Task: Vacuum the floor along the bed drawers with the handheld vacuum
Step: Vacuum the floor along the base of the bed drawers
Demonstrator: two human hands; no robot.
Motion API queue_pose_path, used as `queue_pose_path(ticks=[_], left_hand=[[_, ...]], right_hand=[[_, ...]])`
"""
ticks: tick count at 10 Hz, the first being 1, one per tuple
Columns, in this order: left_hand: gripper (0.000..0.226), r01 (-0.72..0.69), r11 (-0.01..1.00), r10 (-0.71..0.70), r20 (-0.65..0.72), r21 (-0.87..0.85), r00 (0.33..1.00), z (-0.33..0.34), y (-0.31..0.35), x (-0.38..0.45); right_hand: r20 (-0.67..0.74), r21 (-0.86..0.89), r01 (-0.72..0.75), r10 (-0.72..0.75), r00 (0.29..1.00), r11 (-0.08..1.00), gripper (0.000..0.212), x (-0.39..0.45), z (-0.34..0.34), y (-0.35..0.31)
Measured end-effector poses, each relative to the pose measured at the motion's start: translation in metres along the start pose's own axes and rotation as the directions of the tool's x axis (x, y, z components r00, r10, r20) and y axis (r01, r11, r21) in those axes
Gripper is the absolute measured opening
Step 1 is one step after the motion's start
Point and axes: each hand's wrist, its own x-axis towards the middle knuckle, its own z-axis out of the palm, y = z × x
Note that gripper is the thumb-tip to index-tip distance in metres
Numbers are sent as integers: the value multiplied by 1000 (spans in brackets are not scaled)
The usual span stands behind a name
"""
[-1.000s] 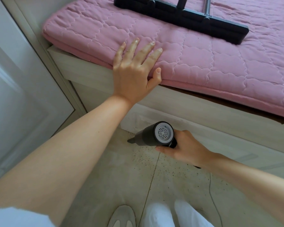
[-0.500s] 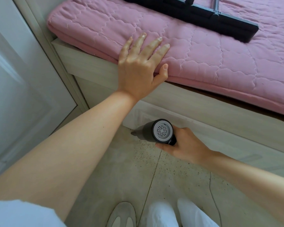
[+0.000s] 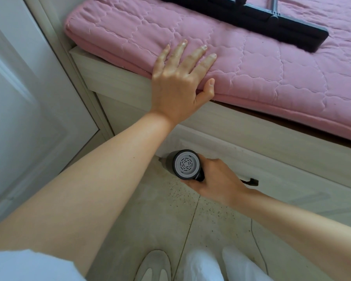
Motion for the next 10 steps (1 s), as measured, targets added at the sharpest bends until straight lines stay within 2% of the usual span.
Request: queue_pose_path(ticks=[3, 6, 10], left_hand=[[43, 1, 1000, -1, 0, 19, 1000, -2, -9, -4], [43, -10, 1000, 10, 1, 5, 1000, -1, -1, 1], [43, -15, 1000, 15, 4, 10, 1000, -1, -2, 0]], right_hand=[[49, -74, -11, 15, 999, 997, 41, 8, 14, -23], [-15, 12, -78, 78, 997, 997, 58, -9, -13, 2], [23, 72, -155, 154, 988, 985, 57, -35, -37, 28]])
